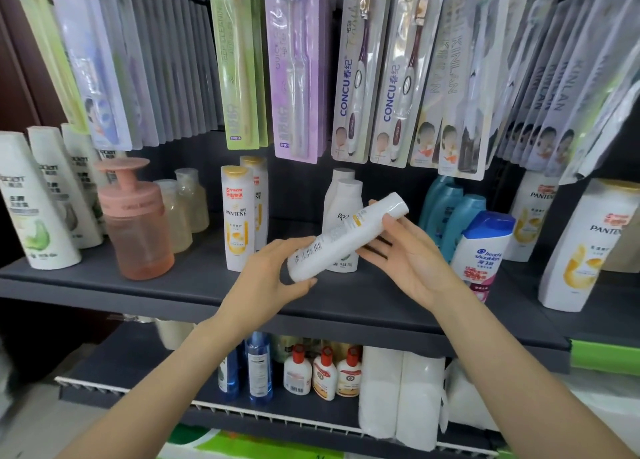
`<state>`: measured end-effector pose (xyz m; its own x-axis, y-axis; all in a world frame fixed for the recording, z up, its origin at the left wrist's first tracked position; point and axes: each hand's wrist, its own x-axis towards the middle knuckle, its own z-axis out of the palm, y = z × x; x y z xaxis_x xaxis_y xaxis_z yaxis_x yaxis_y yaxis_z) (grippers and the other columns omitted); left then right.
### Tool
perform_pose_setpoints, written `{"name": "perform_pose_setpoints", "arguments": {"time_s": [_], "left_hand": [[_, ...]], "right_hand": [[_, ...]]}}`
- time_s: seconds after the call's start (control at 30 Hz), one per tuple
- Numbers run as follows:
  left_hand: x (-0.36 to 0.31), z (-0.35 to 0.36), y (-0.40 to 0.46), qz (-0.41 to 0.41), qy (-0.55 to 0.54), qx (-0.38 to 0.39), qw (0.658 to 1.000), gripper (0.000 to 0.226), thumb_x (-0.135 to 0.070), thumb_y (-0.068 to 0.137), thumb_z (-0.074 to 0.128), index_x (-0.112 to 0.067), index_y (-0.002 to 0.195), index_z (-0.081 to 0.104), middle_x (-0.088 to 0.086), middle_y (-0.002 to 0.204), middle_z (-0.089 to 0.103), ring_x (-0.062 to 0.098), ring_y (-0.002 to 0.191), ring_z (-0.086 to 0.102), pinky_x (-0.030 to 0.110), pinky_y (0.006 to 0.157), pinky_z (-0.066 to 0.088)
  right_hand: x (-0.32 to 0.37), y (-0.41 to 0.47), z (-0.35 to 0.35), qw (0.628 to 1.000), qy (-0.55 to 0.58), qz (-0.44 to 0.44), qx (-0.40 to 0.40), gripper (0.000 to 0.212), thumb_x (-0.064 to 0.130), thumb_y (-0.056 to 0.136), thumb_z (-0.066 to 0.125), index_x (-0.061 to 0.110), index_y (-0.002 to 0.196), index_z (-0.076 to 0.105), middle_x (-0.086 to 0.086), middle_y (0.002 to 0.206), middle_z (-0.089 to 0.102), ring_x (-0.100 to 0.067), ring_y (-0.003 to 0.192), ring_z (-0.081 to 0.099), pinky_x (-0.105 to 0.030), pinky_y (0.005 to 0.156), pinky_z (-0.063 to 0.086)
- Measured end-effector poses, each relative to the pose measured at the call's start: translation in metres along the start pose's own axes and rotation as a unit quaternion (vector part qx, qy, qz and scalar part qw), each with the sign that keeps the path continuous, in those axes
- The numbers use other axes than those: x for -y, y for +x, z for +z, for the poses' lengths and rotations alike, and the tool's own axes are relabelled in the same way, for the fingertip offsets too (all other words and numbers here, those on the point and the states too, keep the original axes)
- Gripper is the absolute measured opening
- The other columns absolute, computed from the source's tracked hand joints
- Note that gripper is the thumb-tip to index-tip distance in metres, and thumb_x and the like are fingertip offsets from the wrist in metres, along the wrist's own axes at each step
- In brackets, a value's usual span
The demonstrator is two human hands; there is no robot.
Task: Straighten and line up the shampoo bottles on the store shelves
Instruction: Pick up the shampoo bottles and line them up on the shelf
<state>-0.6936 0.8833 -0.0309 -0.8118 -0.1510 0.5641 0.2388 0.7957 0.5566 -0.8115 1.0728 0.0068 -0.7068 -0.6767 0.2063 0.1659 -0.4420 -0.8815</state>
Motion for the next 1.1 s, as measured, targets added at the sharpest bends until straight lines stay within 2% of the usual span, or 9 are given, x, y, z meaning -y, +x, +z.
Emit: {"name": "perform_pose_setpoints", "arguments": {"time_s": [0.1,0.23,0.33,0.43,0.6,0.83,0.93,1.1], "left_hand": [[-0.003,0.003,0.003,-0.042,-0.089,0.033,0.995,0.051,-0.026,0.082,0.069,-0.029,0.130,0.051,-0.021,0.118,0.058,-0.007,0.109,0.052,0.006,0.091,0.039],[-0.006,0.008,0.011,-0.078,-0.182,0.063,0.978,0.038,-0.023,0.086,0.064,-0.025,0.123,0.057,-0.015,0.115,0.065,0.001,0.105,0.060,0.023,0.091,0.050],[-0.004,0.014,0.018,-0.103,-0.185,0.091,0.973,0.032,-0.020,0.084,0.067,-0.022,0.115,0.060,-0.010,0.110,0.068,0.004,0.100,0.064,0.028,0.090,0.053],[-0.004,0.021,0.028,-0.111,-0.145,0.097,0.978,0.034,-0.018,0.081,0.070,-0.022,0.112,0.056,-0.006,0.108,0.068,0.006,0.095,0.065,0.032,0.087,0.054],[-0.013,0.027,0.045,-0.100,-0.153,0.058,0.982,0.041,-0.017,0.084,0.067,-0.021,0.119,0.048,0.001,0.110,0.065,0.010,0.097,0.065,0.031,0.084,0.055],[-0.021,0.021,0.060,-0.050,-0.144,-0.002,0.988,0.056,-0.017,0.084,0.066,-0.032,0.131,0.038,-0.007,0.104,0.060,0.004,0.088,0.063,0.017,0.073,0.053],[-0.019,0.018,0.066,-0.024,-0.135,-0.011,0.990,0.066,-0.012,0.083,0.066,-0.038,0.135,0.034,-0.014,0.103,0.057,0.001,0.087,0.062,0.011,0.073,0.051],[-0.013,0.015,0.075,0.002,-0.077,0.008,0.997,0.062,-0.007,0.083,0.065,-0.035,0.133,0.041,-0.005,0.115,0.057,0.004,0.090,0.061,0.012,0.077,0.051]], "right_hand": [[0.000,0.001,-0.002,0.999,-0.033,-0.011,-0.002,0.050,0.018,0.084,0.059,0.019,0.133,0.050,-0.010,0.128,0.061,-0.027,0.117,0.059,-0.047,0.097,0.049],[0.000,0.004,-0.003,0.995,-0.084,-0.027,-0.051,0.037,0.015,0.081,0.063,0.015,0.118,0.059,-0.008,0.112,0.067,-0.024,0.107,0.065,-0.047,0.091,0.053],[0.002,0.009,0.000,0.985,-0.145,-0.039,-0.078,0.027,0.010,0.088,0.061,0.011,0.114,0.061,-0.006,0.110,0.069,-0.020,0.104,0.066,-0.041,0.085,0.057],[0.001,0.013,0.006,0.966,-0.233,-0.057,-0.098,0.032,0.009,0.085,0.066,0.013,0.116,0.062,-0.002,0.108,0.068,-0.014,0.099,0.067,-0.036,0.081,0.058],[-0.004,0.020,0.014,0.935,-0.326,-0.084,-0.114,0.037,0.010,0.082,0.070,0.017,0.117,0.064,0.006,0.100,0.070,-0.010,0.091,0.068,-0.025,0.071,0.058],[-0.017,0.033,0.008,0.910,-0.381,-0.094,-0.131,0.040,0.015,0.078,0.075,0.022,0.116,0.065,-0.002,0.109,0.068,-0.018,0.098,0.066,-0.045,0.086,0.056],[-0.022,0.039,0.007,0.900,-0.402,-0.102,-0.132,0.039,0.017,0.078,0.074,0.022,0.116,0.064,-0.003,0.111,0.066,-0.019,0.100,0.064,-0.046,0.087,0.054],[-0.024,0.045,0.005,0.884,-0.442,-0.099,-0.117,0.039,0.023,0.083,0.070,0.019,0.121,0.061,-0.002,0.115,0.062,-0.016,0.103,0.062,-0.044,0.089,0.054]]}}
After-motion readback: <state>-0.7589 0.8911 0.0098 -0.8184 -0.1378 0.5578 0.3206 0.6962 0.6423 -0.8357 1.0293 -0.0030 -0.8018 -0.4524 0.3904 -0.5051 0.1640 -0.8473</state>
